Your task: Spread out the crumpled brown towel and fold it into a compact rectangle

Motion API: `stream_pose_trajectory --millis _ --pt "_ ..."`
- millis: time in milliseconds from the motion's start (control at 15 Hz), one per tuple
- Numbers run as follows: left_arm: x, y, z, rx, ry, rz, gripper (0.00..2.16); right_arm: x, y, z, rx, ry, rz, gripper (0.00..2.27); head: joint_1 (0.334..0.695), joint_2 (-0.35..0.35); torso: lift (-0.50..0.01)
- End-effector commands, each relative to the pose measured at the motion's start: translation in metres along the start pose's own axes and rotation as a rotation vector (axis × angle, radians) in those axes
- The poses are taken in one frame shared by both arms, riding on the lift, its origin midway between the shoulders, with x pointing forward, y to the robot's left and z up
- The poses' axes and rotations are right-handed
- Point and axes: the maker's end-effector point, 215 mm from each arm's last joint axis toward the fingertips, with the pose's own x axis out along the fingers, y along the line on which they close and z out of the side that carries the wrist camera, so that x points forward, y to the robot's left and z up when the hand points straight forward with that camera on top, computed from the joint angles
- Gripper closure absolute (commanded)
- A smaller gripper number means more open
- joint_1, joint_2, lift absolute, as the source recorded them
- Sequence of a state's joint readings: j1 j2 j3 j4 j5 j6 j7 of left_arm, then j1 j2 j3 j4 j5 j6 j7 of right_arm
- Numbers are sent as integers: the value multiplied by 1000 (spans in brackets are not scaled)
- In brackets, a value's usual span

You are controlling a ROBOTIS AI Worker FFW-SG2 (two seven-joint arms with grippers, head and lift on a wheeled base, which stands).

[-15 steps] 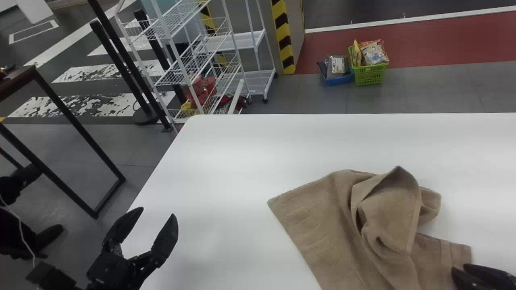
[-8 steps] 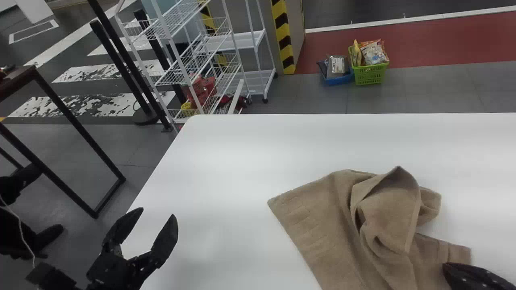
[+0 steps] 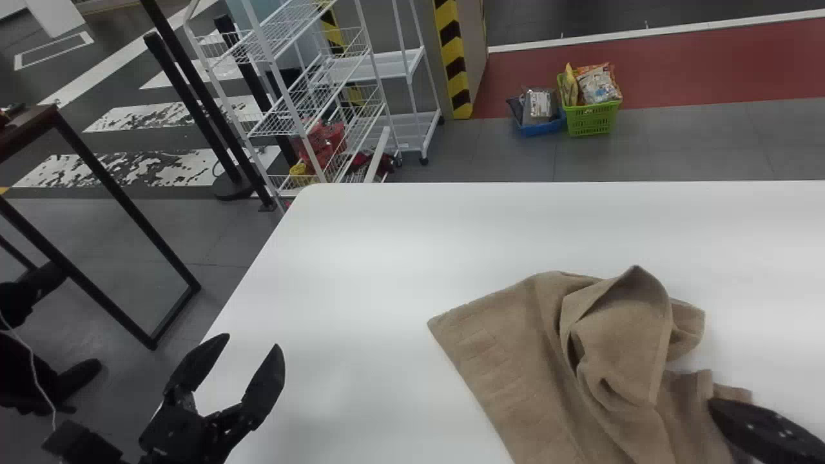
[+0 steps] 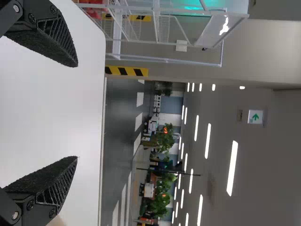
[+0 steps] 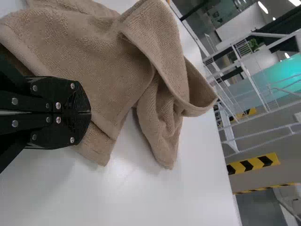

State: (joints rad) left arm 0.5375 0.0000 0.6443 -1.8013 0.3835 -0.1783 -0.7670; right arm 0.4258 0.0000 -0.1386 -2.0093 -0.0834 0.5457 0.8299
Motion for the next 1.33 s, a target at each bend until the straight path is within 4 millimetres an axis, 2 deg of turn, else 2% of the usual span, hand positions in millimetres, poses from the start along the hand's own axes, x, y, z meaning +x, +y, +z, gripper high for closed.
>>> stream_pose_trajectory --millis 0,267,333,467,733,800,933,1067,1200,1267 --pt "-1 1 1 -1 -3 2 124 -1 4 22 -16 -85 20 1197 695 350 -127" --pt "-2 2 0 -1 -1 4 124 -7 4 41 -28 -164 28 1197 695 350 -127" --pt "-2 2 0 -1 -1 4 124 -7 3 40 -28 -164 27 1197 695 350 -127" --pt "-2 2 0 -1 -1 4 124 -4 0 31 -29 -133 20 1197 695 350 -127" --pt "-2 2 0 -1 -1 4 124 7 -9 -6 23 4 4 1183 695 350 -127" --pt "-2 2 0 -1 -1 4 124 9 -10 -15 39 38 0 1069 695 350 -127" --pt "-2 2 0 -1 -1 4 124 12 -11 -22 44 57 0 1035 695 350 -127" --pt "-2 2 0 -1 -1 4 124 12 -10 -22 44 58 0 886 695 350 -127" --pt "-2 2 0 -1 -1 4 124 12 -11 -23 47 59 -1 886 695 350 -127" --pt "-2 2 0 -1 -1 4 124 12 -11 -24 49 59 0 755 695 350 -127"
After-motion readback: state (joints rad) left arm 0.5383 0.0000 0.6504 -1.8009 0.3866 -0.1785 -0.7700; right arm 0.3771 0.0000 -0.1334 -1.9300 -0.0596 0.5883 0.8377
